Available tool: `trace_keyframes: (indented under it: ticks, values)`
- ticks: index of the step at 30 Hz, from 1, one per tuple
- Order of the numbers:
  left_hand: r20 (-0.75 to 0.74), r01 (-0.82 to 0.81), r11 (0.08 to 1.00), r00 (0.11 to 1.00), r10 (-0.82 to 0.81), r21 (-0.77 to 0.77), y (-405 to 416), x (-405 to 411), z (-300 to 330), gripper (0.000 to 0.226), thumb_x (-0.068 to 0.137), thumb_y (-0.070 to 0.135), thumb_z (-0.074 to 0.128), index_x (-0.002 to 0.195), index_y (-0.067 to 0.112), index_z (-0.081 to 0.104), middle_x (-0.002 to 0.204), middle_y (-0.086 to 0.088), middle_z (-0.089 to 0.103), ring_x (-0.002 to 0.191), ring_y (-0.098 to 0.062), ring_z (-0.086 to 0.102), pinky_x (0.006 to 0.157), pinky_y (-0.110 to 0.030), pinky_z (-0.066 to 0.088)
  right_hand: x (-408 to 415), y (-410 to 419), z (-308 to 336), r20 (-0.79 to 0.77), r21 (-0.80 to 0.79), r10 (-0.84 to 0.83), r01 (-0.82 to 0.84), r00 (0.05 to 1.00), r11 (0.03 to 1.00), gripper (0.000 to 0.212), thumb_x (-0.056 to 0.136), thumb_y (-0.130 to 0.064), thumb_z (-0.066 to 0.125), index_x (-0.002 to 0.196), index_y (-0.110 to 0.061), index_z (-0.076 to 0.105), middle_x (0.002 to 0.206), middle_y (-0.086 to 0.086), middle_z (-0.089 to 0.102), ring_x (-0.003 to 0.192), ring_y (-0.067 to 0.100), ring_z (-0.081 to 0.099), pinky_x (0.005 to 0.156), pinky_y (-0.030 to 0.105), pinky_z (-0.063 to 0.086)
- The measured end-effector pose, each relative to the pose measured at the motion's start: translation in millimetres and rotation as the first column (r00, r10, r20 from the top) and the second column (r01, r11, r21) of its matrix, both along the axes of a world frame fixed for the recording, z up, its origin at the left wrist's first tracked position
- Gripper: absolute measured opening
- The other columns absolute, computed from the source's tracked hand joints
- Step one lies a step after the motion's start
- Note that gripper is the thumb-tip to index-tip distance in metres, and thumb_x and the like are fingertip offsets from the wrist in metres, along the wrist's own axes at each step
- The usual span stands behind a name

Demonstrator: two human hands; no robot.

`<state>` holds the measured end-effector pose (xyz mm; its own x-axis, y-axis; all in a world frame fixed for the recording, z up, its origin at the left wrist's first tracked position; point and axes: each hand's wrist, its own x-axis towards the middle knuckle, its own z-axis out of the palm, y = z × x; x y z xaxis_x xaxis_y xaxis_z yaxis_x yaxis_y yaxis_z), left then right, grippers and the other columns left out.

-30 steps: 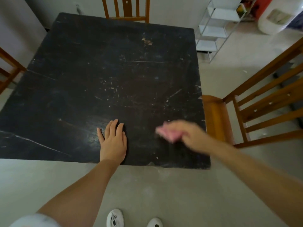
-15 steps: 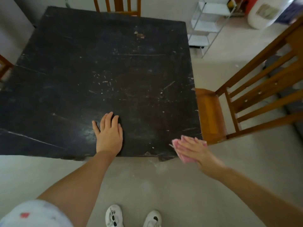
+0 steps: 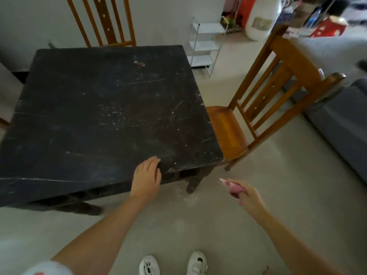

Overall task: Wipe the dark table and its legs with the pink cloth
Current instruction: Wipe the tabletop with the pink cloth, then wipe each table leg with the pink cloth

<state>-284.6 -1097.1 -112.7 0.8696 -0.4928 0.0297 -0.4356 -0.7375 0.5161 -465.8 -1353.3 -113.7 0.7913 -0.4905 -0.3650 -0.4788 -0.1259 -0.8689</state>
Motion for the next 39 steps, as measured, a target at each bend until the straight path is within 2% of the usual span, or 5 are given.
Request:
trace_keyframes:
  ticks: [8, 17, 24, 31, 39]
  values:
    - [-0.43, 0.139, 0.99, 0.895, -0.118, 0.017, -23, -100, -25, 0.032, 0.099, 0.024, 0.033, 0.123, 0.013, 0.051, 0.123, -0.005, 0.054, 0.11, -0.017, 0.05, 0.09, -0.026, 0.038, -22, -4, -22, -0.136, 0.225, -0.158, 0.186, 0.978, 0.957, 0.022, 0.091, 0.003, 0.049, 0.108, -0.002, 0.062, 0.074, 0.008, 0.06, 0.054, 0.011, 0.053, 0.043, 0.014, 0.036]
    - [-0.511, -0.08, 0.994, 0.853, 0.106, 0.073, -121, -130, -135, 0.027, 0.097, 0.027, 0.035, 0.116, 0.018, 0.052, 0.115, -0.005, 0.056, 0.099, -0.02, 0.055, 0.086, -0.035, 0.045, -24, -84, -127, -0.157, 0.205, 0.052, -0.019, 0.986, 0.979, 0.028, 0.09, 0.006, 0.048, 0.107, -0.01, 0.064, 0.087, 0.008, 0.064, 0.081, 0.024, 0.059, 0.062, 0.02, 0.045]
    - [-0.402, -0.135, 0.991, 0.906, 0.132, 0.022, -155, -106, -273, 0.033, 0.098, 0.032, 0.034, 0.125, 0.022, 0.049, 0.123, -0.002, 0.056, 0.107, -0.018, 0.055, 0.087, -0.032, 0.045, 20, -118, -247, -0.034, 0.227, -0.003, 0.01, 0.999, 0.974, 0.027, 0.091, 0.0, 0.052, 0.097, -0.024, 0.064, 0.101, 0.005, 0.066, 0.095, 0.023, 0.064, 0.088, 0.038, 0.052]
    - [-0.221, -0.2, 0.93, 0.966, 0.135, -0.308, -163, -61, -394, 0.039, 0.095, 0.031, 0.042, 0.132, 0.021, 0.039, 0.131, -0.004, 0.049, 0.115, -0.02, 0.052, 0.097, -0.037, 0.043, 70, -72, -363, 0.142, 0.436, -0.248, 0.164, 0.958, 0.885, 0.022, 0.093, -0.02, 0.052, 0.113, -0.026, 0.06, 0.104, 0.006, 0.067, 0.067, 0.007, 0.058, 0.045, 0.014, 0.044]
    - [-0.035, -0.013, 0.839, 0.999, -0.007, -0.544, -176, -30, -414, 0.032, 0.093, 0.033, 0.045, 0.12, 0.016, 0.044, 0.118, -0.002, 0.053, 0.102, -0.002, 0.051, 0.079, -0.004, 0.042, 99, -12, -420, 0.426, 0.441, -0.367, 0.164, 0.827, 0.882, 0.034, 0.097, -0.012, 0.043, 0.122, -0.032, 0.054, 0.113, 0.003, 0.063, 0.097, 0.018, 0.062, 0.083, 0.033, 0.052]
